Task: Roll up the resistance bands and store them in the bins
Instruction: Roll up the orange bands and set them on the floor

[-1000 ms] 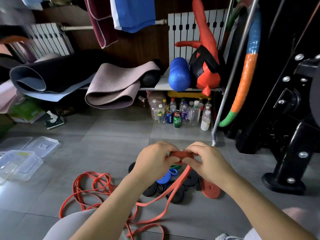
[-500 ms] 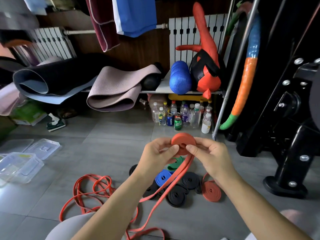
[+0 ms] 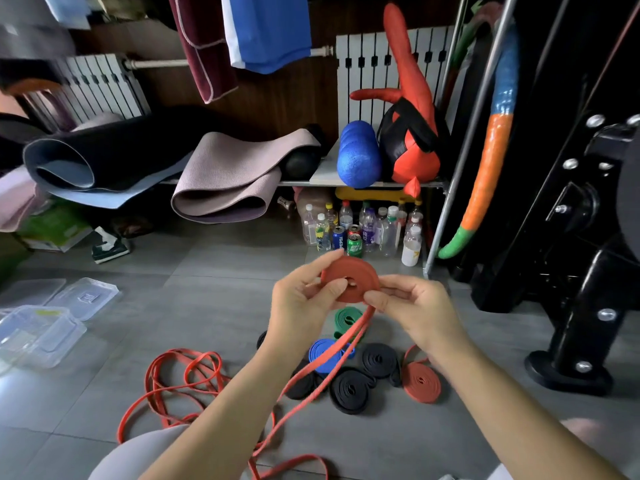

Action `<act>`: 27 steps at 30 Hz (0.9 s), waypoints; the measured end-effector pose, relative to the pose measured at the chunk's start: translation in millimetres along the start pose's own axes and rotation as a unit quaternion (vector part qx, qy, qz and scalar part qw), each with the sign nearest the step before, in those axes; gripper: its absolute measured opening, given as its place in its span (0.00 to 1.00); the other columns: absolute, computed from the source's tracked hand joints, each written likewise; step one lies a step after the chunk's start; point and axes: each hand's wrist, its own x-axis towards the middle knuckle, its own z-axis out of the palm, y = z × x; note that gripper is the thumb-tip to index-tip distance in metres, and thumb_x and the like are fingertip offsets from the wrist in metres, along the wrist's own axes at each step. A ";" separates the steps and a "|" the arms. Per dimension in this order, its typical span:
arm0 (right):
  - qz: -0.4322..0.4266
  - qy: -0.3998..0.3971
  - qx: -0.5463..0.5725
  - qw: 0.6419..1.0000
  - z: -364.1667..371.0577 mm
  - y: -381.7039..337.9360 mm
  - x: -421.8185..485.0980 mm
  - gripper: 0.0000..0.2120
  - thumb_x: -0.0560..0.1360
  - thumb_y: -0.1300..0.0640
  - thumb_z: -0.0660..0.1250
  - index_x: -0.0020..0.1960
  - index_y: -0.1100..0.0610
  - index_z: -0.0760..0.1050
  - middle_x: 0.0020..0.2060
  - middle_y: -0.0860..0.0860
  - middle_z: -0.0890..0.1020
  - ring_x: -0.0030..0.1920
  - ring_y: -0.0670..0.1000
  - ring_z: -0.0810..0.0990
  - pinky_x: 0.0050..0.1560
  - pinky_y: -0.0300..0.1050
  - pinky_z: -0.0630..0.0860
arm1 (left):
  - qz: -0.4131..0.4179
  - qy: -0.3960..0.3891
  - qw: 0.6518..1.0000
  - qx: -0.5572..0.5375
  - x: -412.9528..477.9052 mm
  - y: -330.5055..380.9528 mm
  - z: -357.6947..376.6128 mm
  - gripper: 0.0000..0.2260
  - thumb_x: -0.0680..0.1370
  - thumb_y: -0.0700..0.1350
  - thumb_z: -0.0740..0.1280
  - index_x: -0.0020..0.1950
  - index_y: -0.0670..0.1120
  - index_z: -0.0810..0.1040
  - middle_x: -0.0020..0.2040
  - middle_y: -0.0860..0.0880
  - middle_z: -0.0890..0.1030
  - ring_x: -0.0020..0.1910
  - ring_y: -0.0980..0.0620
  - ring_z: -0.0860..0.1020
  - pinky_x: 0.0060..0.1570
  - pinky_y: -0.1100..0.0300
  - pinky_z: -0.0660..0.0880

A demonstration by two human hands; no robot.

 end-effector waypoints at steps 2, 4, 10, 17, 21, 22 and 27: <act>0.003 0.005 0.037 0.999 5.5 5.0 -2.9 0.10 0.58 0.55 0.74 0.40 0.51 0.82 0.37 0.48 0.86 0.39 0.45 0.84 0.42 0.33 0.77 | -0.012 0.006 0.999 -0.050 -1.3 2.8 1.3 0.19 0.73 0.30 0.68 0.53 0.54 0.79 0.43 0.55 0.84 0.42 0.55 0.83 0.39 0.63 0.79; 0.001 0.019 0.063 0.998 9.2 8.9 -6.2 0.10 0.59 0.53 0.74 0.41 0.50 0.84 0.39 0.50 0.86 0.40 0.47 0.84 0.43 0.35 0.78 | -0.034 -0.005 0.995 -0.093 -3.5 2.3 3.3 0.18 0.73 0.31 0.67 0.55 0.52 0.78 0.44 0.53 0.84 0.41 0.54 0.83 0.40 0.62 0.79; -0.022 0.065 -0.003 0.998 -5.6 0.8 6.4 0.09 0.67 0.60 0.73 0.46 0.51 0.83 0.39 0.46 0.86 0.41 0.45 0.84 0.47 0.36 0.79 | -0.010 -0.047 0.999 0.014 -1.0 -1.0 2.3 0.22 0.75 0.34 0.68 0.61 0.58 0.72 0.50 0.62 0.81 0.45 0.60 0.81 0.45 0.66 0.76; -0.086 0.002 -0.125 0.988 -20.3 -60.3 21.3 0.13 0.70 0.70 0.70 0.46 0.53 0.80 0.35 0.42 0.83 0.33 0.38 0.81 0.38 0.28 0.74 | 0.087 -0.059 0.979 0.174 21.9 49.1 -1.2 0.29 0.74 0.38 0.70 0.60 0.68 0.65 0.58 0.57 0.72 0.52 0.62 0.76 0.44 0.67 0.76; -0.144 -0.004 -0.169 0.975 -21.2 -111.1 29.0 0.12 0.71 0.70 0.69 0.52 0.58 0.80 0.37 0.47 0.83 0.33 0.37 0.79 0.36 0.27 0.74 | 0.147 -0.077 0.966 0.199 43.0 98.7 12.1 0.25 0.74 0.38 0.70 0.58 0.66 0.69 0.53 0.61 0.75 0.48 0.67 0.75 0.45 0.73 0.72; -0.156 -0.008 -0.187 0.970 -21.9 -122.3 30.4 0.12 0.71 0.69 0.69 0.51 0.56 0.80 0.38 0.48 0.84 0.35 0.39 0.80 0.39 0.29 0.76 | 0.159 -0.079 0.962 0.208 45.1 107.6 14.9 0.23 0.74 0.39 0.70 0.57 0.65 0.71 0.52 0.61 0.76 0.47 0.68 0.75 0.46 0.73 0.71; -0.200 -0.010 -0.338 0.920 -28.5 -157.1 34.4 0.07 0.72 0.61 0.70 0.49 0.54 0.83 0.36 0.46 0.83 0.37 0.45 0.80 0.41 0.38 0.76 | 0.161 -0.045 0.948 0.270 47.5 138.3 21.7 0.13 0.74 0.41 0.69 0.58 0.51 0.78 0.54 0.53 0.80 0.52 0.55 0.77 0.55 0.60 0.73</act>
